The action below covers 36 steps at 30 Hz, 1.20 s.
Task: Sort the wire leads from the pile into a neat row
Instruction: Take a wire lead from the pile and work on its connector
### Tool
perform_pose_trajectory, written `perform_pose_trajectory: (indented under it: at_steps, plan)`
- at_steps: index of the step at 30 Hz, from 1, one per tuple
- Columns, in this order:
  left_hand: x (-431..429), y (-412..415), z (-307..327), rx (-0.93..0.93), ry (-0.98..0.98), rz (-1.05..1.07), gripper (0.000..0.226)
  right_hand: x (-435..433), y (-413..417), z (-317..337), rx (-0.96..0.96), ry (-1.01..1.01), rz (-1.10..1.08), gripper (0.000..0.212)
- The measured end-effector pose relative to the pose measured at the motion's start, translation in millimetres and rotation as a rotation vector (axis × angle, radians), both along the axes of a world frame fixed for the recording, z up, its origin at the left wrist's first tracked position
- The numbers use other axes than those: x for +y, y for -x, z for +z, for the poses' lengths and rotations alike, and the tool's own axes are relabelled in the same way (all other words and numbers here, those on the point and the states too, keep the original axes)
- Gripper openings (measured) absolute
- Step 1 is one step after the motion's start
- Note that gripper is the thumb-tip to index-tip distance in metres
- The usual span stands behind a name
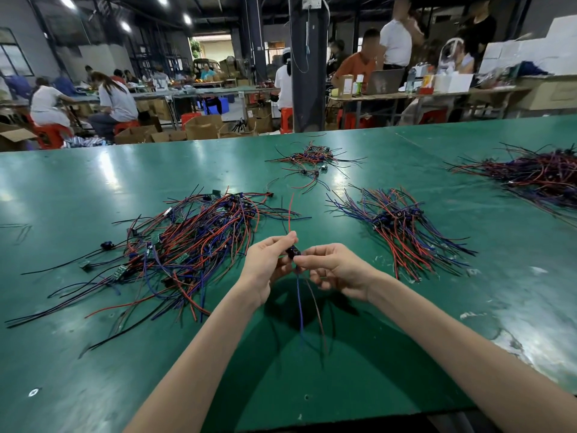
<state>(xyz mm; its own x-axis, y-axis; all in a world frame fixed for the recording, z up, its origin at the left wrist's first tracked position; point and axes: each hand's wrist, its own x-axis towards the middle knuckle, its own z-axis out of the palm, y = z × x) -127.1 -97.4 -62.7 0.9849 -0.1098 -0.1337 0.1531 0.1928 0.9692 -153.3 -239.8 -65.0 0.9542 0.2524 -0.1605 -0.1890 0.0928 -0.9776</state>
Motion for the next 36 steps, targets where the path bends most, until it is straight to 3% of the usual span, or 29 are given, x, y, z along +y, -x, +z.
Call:
perform_pose_trajectory:
  at_steps: [6,11,27,36]
  plan:
    - [1.4,0.1,0.5,0.011,0.033,-0.066,0.018,0.2,-0.9,-3.2,-0.014,-0.046,-0.029,0.013]
    - [-1.0,4.0,-4.4,0.001,-0.028,-0.230,0.004,-2.6,-4.4,-5.6,-0.068,-0.015,-0.112,0.017]
    - [-1.6,3.2,-8.0,-0.159,-0.045,-0.120,0.006,-4.7,-4.0,-2.7,-0.093,0.129,-0.025,0.015]
    - [1.8,2.1,-6.4,-0.069,0.005,-0.151,0.014,-2.4,-3.9,-5.3,-0.124,0.158,-0.012,0.015]
